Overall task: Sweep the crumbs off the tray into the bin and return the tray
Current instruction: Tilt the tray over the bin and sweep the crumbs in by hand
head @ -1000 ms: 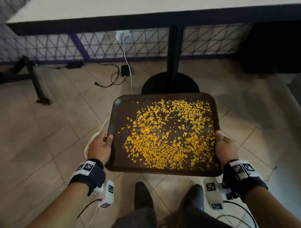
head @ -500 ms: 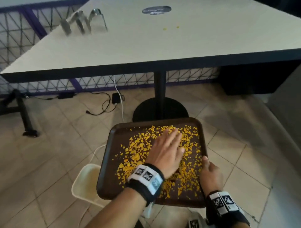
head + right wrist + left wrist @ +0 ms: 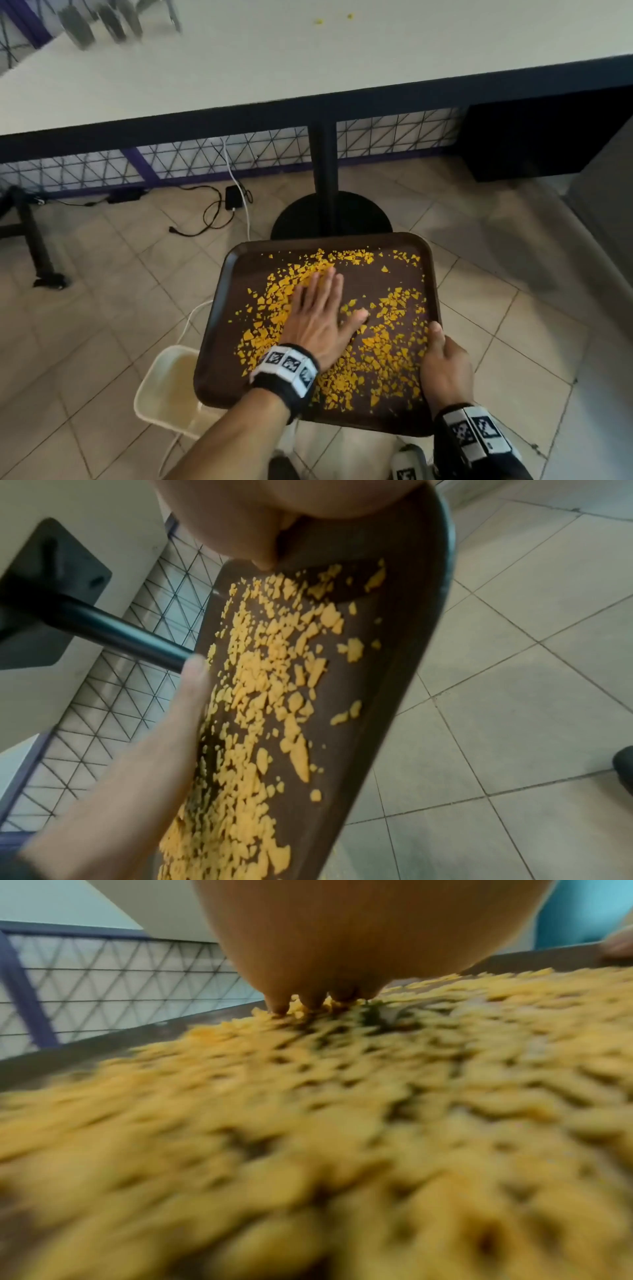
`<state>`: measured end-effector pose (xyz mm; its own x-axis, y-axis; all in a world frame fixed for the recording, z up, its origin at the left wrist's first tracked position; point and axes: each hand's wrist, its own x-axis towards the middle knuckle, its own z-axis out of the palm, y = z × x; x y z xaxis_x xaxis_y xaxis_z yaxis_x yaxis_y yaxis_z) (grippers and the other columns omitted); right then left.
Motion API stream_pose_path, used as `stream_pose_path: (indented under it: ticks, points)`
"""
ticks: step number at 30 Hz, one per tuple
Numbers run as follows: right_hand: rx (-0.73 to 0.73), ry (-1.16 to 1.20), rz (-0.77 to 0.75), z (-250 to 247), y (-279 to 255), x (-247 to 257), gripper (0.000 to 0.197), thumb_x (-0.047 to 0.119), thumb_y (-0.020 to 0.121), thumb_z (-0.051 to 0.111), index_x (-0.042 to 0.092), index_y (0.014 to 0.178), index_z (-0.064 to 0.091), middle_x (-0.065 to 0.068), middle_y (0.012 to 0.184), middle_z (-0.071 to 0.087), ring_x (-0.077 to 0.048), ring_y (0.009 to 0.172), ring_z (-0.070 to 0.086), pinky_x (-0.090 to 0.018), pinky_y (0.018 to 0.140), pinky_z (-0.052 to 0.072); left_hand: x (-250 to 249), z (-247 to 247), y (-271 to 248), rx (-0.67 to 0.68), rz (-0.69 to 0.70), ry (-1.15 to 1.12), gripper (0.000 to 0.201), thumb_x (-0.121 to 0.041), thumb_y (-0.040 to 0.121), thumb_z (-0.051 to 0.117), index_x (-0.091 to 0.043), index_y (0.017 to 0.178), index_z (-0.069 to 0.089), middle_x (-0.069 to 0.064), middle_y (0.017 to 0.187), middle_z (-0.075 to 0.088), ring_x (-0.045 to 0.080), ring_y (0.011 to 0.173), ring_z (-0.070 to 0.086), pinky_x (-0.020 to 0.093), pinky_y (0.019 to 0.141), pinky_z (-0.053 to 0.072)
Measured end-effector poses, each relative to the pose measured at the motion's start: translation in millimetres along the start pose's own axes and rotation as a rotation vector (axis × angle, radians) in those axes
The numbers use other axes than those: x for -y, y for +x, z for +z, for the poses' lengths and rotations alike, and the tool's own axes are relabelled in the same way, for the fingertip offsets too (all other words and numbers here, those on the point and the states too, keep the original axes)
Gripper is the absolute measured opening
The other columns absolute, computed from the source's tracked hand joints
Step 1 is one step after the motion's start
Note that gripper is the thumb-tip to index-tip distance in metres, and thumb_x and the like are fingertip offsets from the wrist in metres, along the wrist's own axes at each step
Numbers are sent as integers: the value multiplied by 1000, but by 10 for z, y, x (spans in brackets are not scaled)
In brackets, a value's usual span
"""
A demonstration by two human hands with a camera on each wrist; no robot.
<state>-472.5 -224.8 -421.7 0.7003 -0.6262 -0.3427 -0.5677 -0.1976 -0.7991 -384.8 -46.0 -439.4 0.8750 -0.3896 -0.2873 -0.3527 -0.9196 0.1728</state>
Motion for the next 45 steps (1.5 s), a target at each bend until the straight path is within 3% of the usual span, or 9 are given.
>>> stream_pose_path:
  ticks: [5,10,13,21,26,31,35,41,45]
  points:
    - [-17,11,-1,-65,26,-50,46,42,99,31,8,88,60,-14,86,62,-28,77,54,-34,71,42,325,-36,-181,-5,-82,15,82,-75,90,-3,-25,153,-17,-3,157,-30,19,147,-22,44,121,-8]
    - [-34,-36,-14,21,-11,-50,51,42,99,32,3,101,65,-22,98,66,-34,88,59,-36,75,41,-464,-251,136,-84,236,-44,75,-69,95,4,-26,155,-11,-5,158,-25,18,147,-20,45,121,-5]
    - [-61,-71,-62,66,-23,-62,50,39,99,33,2,100,67,-26,103,68,-39,93,61,-39,75,43,-794,-252,349,-84,310,-32,75,-65,98,10,-21,157,0,-3,163,-13,20,150,-12,49,121,0]
    - [-25,2,-24,-40,-33,-25,51,39,100,33,-1,96,64,-17,83,57,-28,76,48,-33,69,35,116,-65,224,-21,-25,-33,83,-77,88,-4,-27,152,-19,-4,158,-28,18,147,-22,47,121,-6]
    - [-49,4,-7,-53,-1,-34,53,39,100,32,-3,100,64,-13,81,52,-28,78,47,-34,71,35,716,33,-118,36,-174,-48,81,-75,89,-4,-26,153,-18,-5,158,-28,15,146,-23,42,121,-8]
    - [-50,-20,-16,28,-16,-44,55,41,100,31,-2,103,64,-23,93,63,-28,80,47,-36,73,37,246,-118,20,-85,63,-45,76,-71,93,1,-27,154,-12,-7,158,-25,16,147,-21,42,121,-7]
    - [-35,-43,-16,74,-46,0,55,42,99,31,-2,107,63,-28,105,64,-27,82,44,-35,73,35,-143,-171,278,-57,222,-41,79,-72,93,3,-26,156,-8,-8,160,-21,16,148,-19,45,121,-6]
    - [-26,-58,-6,48,-71,56,55,39,100,32,-5,108,62,-30,108,62,-33,87,49,-34,70,30,520,-87,277,-67,-38,-74,78,-72,93,3,-27,156,-8,-10,160,-20,16,149,-14,46,121,-5]
    - [-31,-65,-5,48,-75,64,55,38,100,32,-7,109,61,-32,109,62,-26,82,41,-34,71,30,1092,67,-41,21,-210,-60,81,-75,90,-4,-27,154,-15,-6,159,-24,16,148,-18,43,120,-8]
